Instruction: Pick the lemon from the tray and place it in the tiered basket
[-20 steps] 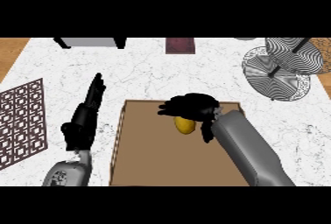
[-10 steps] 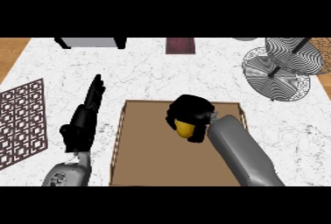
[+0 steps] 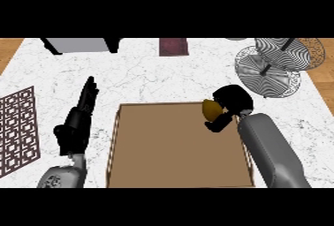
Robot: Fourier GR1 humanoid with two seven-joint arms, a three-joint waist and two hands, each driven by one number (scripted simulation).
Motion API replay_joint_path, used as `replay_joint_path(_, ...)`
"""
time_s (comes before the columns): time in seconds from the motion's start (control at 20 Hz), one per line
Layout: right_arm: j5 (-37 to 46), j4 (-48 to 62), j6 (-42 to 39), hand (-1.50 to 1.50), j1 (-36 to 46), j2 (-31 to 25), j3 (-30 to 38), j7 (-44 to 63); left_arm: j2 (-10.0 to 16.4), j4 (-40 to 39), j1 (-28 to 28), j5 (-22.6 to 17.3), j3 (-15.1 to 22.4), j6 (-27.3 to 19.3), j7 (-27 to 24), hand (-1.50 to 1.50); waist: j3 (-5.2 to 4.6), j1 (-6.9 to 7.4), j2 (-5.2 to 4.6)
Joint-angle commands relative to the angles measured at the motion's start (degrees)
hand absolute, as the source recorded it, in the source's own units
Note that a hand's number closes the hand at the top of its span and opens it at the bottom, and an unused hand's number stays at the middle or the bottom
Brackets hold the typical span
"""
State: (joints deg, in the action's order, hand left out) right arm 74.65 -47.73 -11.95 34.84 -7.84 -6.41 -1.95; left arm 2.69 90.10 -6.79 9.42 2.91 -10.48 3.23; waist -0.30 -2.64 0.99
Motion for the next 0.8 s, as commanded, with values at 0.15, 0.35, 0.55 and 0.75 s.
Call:
replay_joint_path(0.15, 5.46, -4.89, -2.38, 1.5, 0.81, 1.33, 5.65, 31.32, -0.22, 2.23, 1.24, 0.42, 1.3, 0.3, 0.91, 0.0, 0.17, 1.24, -0.09)
replay_joint_path(0.35, 6.67, -17.63, -5.88, 1.5, 0.01, 2.57, 5.57, 39.87, 0.68, 1.55, 4.18, -0.69, 0.29, 1.33, -2.15, 0.0, 0.18, 0.96, 0.06)
replay_joint_path(0.55, 7.51, -29.33, -13.37, 1.5, 4.54, 3.89, 5.2, 46.23, -0.7, 2.4, 0.92, 0.09, 1.53, 0.55, 1.11, 0.0, 0.25, 1.25, -0.09)
replay_joint_path(0.75, 6.55, -42.28, -25.21, 1.5, 7.79, 2.3, 6.02, 49.49, -0.83, 1.14, 2.75, 0.51, 1.58, 0.27, -1.03, 0.0, 0.23, 1.42, -0.24)
